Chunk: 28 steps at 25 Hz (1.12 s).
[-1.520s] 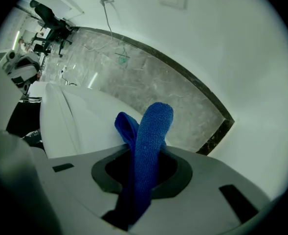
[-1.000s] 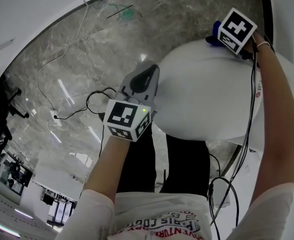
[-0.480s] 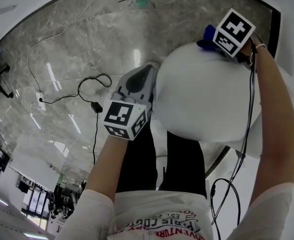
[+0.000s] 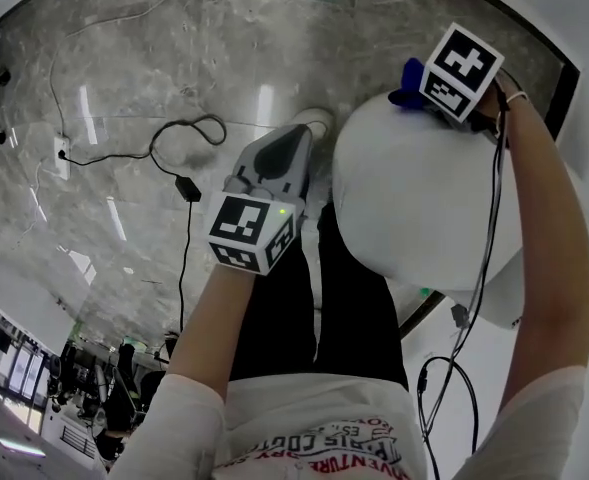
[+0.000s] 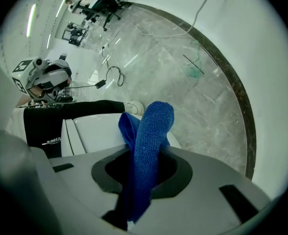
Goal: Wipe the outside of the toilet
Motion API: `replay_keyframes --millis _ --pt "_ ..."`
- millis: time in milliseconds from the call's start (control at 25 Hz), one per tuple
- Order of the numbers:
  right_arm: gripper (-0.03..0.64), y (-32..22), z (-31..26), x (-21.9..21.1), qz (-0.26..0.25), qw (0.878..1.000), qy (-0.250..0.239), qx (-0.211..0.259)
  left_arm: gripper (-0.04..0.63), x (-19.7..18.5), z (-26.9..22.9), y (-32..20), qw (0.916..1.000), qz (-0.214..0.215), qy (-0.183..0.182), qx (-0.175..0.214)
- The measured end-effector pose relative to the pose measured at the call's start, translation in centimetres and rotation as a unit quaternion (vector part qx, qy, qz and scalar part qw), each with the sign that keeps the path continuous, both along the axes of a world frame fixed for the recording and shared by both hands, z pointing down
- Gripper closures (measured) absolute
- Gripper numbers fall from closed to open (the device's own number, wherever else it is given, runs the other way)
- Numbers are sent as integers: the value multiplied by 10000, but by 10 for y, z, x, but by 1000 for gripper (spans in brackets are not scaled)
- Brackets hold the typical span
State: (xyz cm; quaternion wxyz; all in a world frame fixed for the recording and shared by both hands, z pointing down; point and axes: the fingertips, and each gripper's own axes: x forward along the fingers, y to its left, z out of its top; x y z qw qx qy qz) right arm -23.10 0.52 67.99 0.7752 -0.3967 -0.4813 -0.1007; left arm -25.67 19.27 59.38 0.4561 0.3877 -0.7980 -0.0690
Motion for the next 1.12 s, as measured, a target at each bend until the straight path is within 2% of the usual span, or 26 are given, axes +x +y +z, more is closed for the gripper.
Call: replay_keyframes --millis 440,560,760,920,1120 --pt "541 69 -5 7 -721 9972 -147 -137 589 28 -4 61 9987 -448 -255 -55" --pt "541 92 -7 15 -1135 9929 -203 -302 589 39 -4 78 9974 -631 -315 -111" --pt "541 140 -8 35 -1977 9778 -96 -686 589 62 0 109 9933 -1110 -304 -130" --pt "541 165 -6 52 -2563 9641 101 -686 589 83 3 130 9885 -1481 -275 -140" --pt "541 186 -3 76 -3320 9404 247 -700 589 110 8 153 9819 -1866 -219 -219"
